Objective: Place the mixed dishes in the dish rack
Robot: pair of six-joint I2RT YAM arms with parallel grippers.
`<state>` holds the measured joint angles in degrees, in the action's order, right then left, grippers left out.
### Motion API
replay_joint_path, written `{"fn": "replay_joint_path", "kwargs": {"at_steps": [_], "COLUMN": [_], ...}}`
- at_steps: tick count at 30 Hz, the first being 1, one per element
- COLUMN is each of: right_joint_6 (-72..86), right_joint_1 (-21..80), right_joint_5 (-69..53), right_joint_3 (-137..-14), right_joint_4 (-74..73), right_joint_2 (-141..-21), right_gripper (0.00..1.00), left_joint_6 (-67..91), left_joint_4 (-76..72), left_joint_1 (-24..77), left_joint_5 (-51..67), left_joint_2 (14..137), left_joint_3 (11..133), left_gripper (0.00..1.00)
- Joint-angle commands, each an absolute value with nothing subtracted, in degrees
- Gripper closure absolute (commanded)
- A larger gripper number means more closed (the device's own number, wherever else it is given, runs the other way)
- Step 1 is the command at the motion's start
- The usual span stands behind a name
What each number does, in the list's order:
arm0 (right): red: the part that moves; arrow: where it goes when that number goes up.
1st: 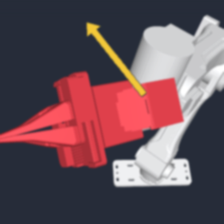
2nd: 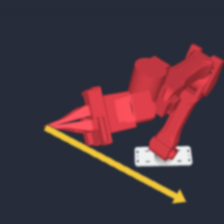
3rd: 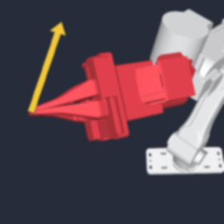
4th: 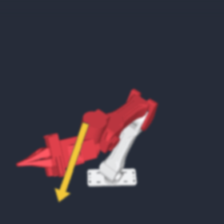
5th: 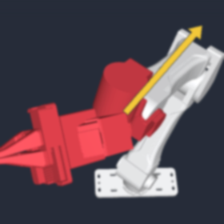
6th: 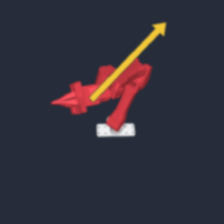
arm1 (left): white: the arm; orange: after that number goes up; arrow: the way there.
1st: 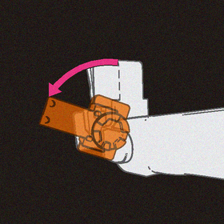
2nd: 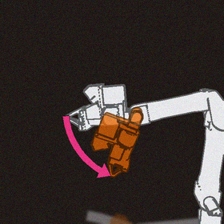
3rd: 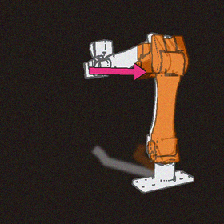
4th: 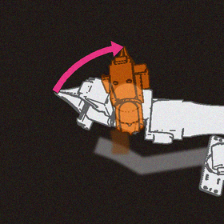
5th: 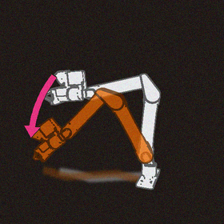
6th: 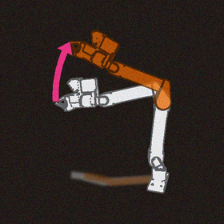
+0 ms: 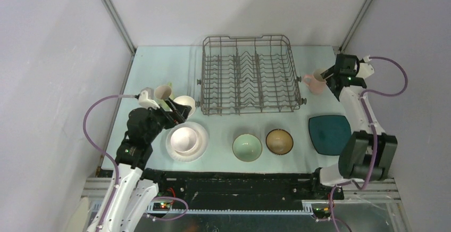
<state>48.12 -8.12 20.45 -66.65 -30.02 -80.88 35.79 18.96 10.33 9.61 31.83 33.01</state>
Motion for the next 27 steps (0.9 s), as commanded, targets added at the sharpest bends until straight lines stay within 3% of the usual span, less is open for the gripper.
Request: {"fn": "replay_joint_path", "kwargs": {"at_steps": [1,20,24,27], "right_joint_6": [51.6,56.3,57.0,57.9], "right_joint_1": [-9.4,-12.0,-12.0,-12.0], "right_joint_5": [18.8,12.3,10.4,10.7], "right_joint_3": [-72.4,-79.3,-79.3,-79.2], "right_joint_4": [-28.0,-25.8,-25.3,-26.0], "right_joint_2": [-87.3,-105.4,-107.6,-107.6], "right_gripper": [0.19,0.27,0.41,0.65], "left_joint_6": [33.3,31.6,30.5,29.0], "left_joint_4": [21.1,23.9,24.8,26.6], "left_joint_1": [10.4,10.4,10.4,10.4], "left_joint_5": [8.6,6.9,5.6,3.9], "left_joint_2": [31.1,30.5,29.9,29.9], "left_joint_3": [36.2,38.3,38.3,39.5], "left_gripper": [0.02,0.02,0.02,0.02]}}
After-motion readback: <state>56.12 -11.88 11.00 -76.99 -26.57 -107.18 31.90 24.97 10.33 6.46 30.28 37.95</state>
